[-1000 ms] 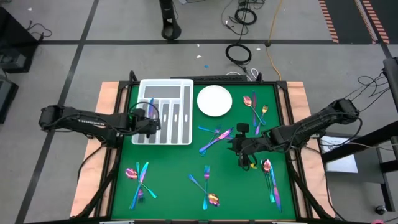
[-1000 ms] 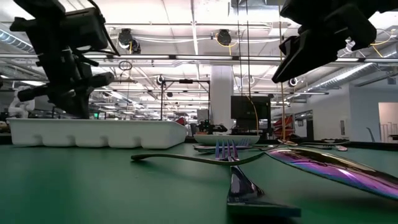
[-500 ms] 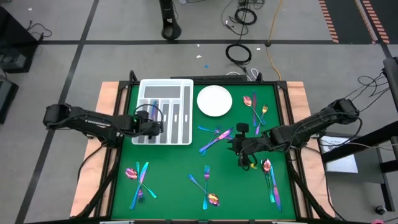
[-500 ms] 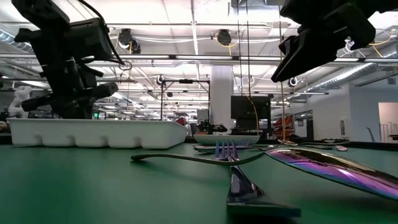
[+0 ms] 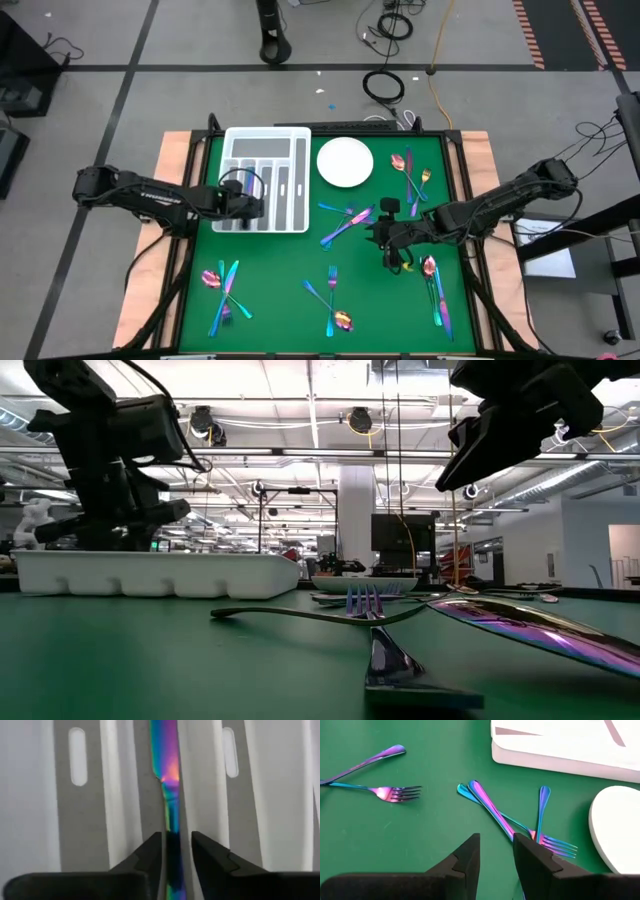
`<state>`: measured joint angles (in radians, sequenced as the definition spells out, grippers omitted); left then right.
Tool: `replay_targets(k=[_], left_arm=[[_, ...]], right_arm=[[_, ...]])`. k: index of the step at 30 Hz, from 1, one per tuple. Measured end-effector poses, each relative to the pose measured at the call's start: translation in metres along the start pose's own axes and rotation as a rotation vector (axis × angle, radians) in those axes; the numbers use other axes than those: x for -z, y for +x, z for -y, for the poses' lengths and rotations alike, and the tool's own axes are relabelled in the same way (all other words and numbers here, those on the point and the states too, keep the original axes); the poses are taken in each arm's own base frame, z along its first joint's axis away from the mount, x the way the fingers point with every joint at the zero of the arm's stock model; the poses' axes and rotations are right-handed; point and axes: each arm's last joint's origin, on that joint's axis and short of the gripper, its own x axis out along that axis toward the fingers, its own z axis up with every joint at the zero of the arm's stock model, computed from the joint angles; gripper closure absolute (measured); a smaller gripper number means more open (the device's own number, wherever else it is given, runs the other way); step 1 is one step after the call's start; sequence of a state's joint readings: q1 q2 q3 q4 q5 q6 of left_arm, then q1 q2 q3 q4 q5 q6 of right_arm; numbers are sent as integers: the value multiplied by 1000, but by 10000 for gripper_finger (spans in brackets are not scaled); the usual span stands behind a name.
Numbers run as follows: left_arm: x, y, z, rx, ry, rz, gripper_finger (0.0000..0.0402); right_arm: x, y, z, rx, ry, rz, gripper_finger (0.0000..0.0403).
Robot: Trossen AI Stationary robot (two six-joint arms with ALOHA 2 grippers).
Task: Sort silverware
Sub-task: Put the blue knife into the silverware tray
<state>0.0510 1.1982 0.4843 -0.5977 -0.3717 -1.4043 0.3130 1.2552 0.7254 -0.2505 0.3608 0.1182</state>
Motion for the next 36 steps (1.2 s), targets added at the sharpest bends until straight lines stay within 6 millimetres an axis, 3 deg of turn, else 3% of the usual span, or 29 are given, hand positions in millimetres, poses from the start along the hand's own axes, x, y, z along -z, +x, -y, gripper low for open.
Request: replay_targets(k=[6, 13, 18, 23, 28, 36], left_arm=[[-6, -11, 7, 38, 106, 0, 236], [-29, -65, 14, -16, 157, -4, 227], [-36, -95, 27, 83, 161, 10, 227], [-36, -100, 35, 162, 203, 18, 226], [-39, -101, 46, 237, 412, 111, 226], [-19, -98, 92, 477, 764, 264, 226]], right_arm=[[-1, 0, 1, 5, -32, 9, 298], [-11, 3, 9, 26, -126, 93, 298], [-22, 1, 15, 25, -136, 138, 298], [-21, 0, 14, 10, 12, 112, 298], [-8, -1, 10, 4, 24, -5, 298], [-24, -3, 10, -10, 182, 119, 298]])
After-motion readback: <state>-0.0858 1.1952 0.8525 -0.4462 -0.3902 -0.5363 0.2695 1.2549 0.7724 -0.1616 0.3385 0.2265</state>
